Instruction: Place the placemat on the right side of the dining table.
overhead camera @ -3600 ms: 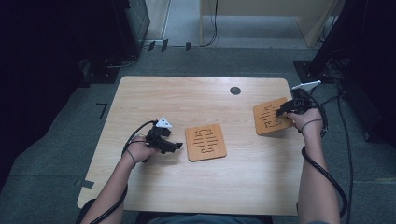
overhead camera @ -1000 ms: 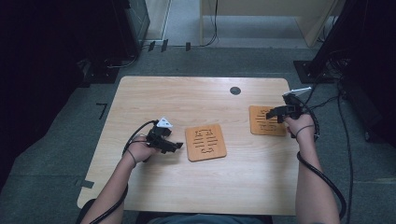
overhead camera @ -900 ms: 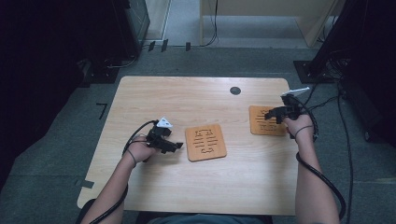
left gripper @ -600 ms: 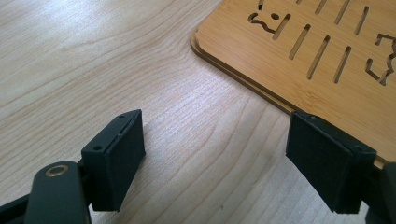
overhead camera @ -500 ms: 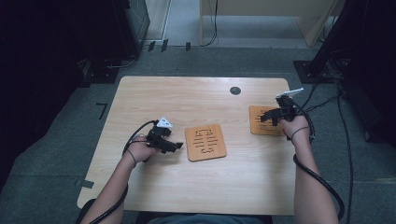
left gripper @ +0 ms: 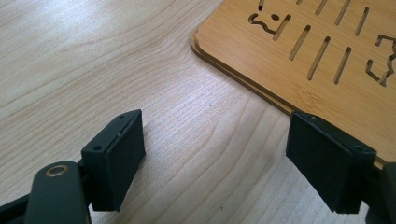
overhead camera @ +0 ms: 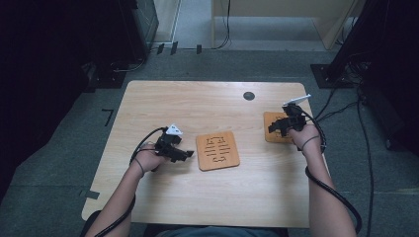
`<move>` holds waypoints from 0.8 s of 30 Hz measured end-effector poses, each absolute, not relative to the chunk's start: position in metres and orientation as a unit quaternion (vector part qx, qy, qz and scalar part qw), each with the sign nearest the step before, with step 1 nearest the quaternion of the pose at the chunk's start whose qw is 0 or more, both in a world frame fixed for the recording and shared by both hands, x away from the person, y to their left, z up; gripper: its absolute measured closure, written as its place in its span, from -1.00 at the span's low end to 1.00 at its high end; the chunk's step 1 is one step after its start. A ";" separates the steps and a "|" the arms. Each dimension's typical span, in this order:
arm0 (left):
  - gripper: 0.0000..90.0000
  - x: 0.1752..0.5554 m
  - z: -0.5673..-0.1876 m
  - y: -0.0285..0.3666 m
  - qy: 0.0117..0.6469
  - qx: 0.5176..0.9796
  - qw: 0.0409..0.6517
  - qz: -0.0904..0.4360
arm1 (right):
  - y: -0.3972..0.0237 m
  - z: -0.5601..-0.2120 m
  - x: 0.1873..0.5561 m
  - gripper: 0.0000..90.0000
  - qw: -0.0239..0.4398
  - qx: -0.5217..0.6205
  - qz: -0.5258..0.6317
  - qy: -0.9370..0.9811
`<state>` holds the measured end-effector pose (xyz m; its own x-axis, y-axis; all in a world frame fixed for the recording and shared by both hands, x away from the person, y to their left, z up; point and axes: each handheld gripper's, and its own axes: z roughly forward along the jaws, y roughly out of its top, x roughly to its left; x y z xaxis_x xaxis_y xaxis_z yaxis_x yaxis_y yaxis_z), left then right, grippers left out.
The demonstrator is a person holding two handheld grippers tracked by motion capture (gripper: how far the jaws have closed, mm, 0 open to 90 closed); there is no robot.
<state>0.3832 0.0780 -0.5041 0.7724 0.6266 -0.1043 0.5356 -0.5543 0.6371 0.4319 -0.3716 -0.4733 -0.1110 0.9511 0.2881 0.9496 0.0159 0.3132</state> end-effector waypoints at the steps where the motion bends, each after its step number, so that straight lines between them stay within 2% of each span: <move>1: -0.59 0.383 -0.504 0.078 0.331 0.879 0.337 0.068 | -0.372 -0.473 0.432 -0.48 0.002 0.667 0.218 0.713; 24: -0.59 0.383 -0.504 0.077 0.329 0.879 0.339 0.068 | -0.332 -0.473 0.418 -0.48 -0.005 0.625 0.215 0.750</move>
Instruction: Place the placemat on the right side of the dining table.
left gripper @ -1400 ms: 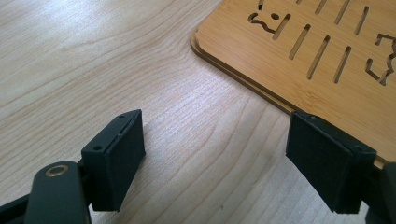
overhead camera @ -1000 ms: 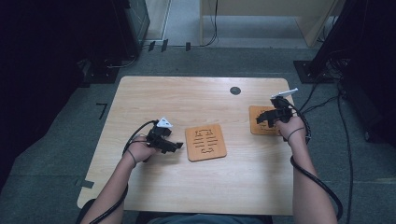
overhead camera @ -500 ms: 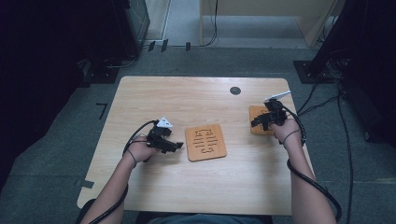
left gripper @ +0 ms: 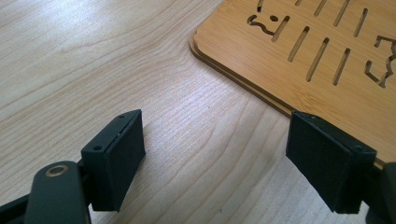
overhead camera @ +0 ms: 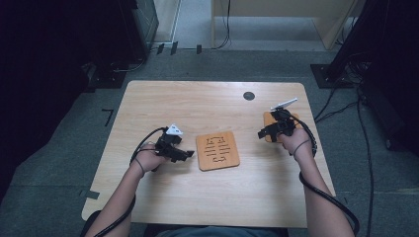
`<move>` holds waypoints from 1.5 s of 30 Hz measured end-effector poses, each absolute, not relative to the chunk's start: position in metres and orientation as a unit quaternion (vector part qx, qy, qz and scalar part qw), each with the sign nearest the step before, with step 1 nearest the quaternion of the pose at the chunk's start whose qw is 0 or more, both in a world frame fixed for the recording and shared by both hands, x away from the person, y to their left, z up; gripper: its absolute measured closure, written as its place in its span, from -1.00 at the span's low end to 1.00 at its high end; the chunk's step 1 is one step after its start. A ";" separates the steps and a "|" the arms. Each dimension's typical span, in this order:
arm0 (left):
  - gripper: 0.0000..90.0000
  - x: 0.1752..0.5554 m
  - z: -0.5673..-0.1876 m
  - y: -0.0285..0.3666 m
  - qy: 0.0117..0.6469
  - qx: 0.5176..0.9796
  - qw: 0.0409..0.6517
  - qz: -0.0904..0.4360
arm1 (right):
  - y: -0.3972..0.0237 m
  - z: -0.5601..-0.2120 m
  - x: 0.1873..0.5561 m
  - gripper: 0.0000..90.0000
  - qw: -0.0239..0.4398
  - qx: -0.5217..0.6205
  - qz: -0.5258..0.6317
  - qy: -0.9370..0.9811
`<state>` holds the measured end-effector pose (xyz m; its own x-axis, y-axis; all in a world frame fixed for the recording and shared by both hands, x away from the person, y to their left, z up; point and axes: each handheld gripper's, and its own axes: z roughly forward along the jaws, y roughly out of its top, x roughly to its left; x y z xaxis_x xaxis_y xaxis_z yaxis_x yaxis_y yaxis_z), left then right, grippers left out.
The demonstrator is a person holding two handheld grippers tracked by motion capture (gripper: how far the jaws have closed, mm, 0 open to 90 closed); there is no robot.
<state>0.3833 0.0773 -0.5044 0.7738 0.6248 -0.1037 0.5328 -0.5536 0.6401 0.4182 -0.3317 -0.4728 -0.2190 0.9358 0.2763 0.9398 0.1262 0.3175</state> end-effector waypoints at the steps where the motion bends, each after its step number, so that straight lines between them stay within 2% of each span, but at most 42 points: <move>1: -0.59 0.383 -0.504 0.077 0.329 0.879 0.339 0.068 | -0.328 -0.473 0.418 -0.48 0.006 -0.619 -0.216 -0.755; 45: -0.59 0.383 -0.505 0.076 0.324 0.881 0.338 0.072 | -0.266 -0.480 0.397 -0.49 0.012 -0.547 -0.208 -0.811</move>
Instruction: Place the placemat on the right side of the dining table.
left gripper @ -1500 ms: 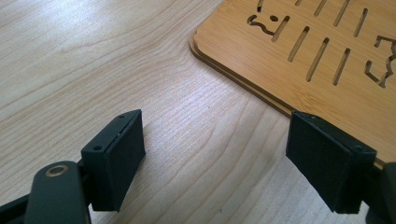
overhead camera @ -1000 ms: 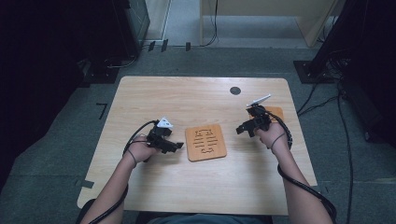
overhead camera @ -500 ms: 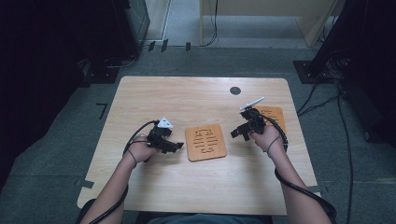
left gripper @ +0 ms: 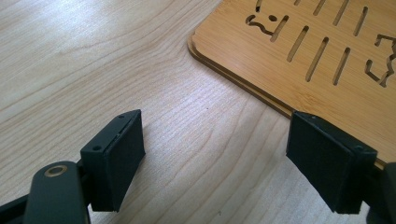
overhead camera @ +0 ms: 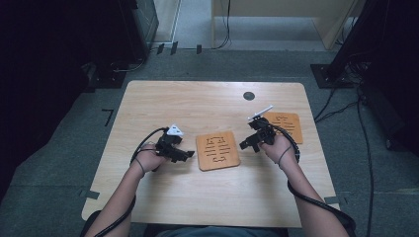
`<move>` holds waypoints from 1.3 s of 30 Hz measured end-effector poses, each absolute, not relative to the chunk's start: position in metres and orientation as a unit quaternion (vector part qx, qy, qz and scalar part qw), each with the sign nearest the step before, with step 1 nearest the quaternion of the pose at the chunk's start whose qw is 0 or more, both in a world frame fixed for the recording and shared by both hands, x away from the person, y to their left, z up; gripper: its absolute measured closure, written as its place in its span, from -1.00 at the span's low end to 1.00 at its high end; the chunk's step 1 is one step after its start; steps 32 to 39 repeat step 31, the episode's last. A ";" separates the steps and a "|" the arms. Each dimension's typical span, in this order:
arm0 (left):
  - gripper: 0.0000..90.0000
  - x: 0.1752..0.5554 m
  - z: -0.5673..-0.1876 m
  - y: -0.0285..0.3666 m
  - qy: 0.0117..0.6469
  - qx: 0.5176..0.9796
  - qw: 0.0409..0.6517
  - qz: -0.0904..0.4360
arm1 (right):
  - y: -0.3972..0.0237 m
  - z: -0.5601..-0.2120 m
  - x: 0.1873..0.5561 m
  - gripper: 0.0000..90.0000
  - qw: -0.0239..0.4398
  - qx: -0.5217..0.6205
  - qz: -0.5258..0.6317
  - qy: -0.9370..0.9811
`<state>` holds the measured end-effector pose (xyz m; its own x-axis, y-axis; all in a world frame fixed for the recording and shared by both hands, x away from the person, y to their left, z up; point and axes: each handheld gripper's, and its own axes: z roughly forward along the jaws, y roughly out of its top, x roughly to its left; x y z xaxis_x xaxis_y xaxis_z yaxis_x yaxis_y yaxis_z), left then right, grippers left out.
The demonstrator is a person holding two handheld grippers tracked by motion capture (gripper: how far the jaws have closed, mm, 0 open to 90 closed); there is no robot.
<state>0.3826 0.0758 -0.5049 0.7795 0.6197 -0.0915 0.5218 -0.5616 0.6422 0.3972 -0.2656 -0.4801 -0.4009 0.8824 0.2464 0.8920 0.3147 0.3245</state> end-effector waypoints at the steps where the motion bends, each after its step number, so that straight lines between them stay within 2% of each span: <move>1: -0.59 0.383 -0.505 0.076 0.324 0.881 0.338 0.073 | -0.265 -0.481 0.397 -0.49 0.012 -0.547 -0.207 -0.811; 9: -0.60 0.383 -0.505 0.075 0.321 0.881 0.340 0.073 | -0.262 -0.485 0.398 -0.51 0.014 -0.542 -0.206 -0.815; 18: -0.60 0.383 -0.506 0.076 0.319 0.880 0.344 0.073 | -0.259 -0.488 0.398 -0.68 0.012 -0.525 -0.222 -0.821; 23: -0.60 0.383 -0.506 0.076 0.319 0.880 0.345 0.074 | -0.257 -0.488 0.396 -0.69 0.000 -0.512 -0.217 -0.831; 39: -0.60 0.383 -0.506 0.076 0.319 0.880 0.345 0.074 | -0.258 -0.489 0.396 -0.76 0.007 -0.511 -0.222 -0.830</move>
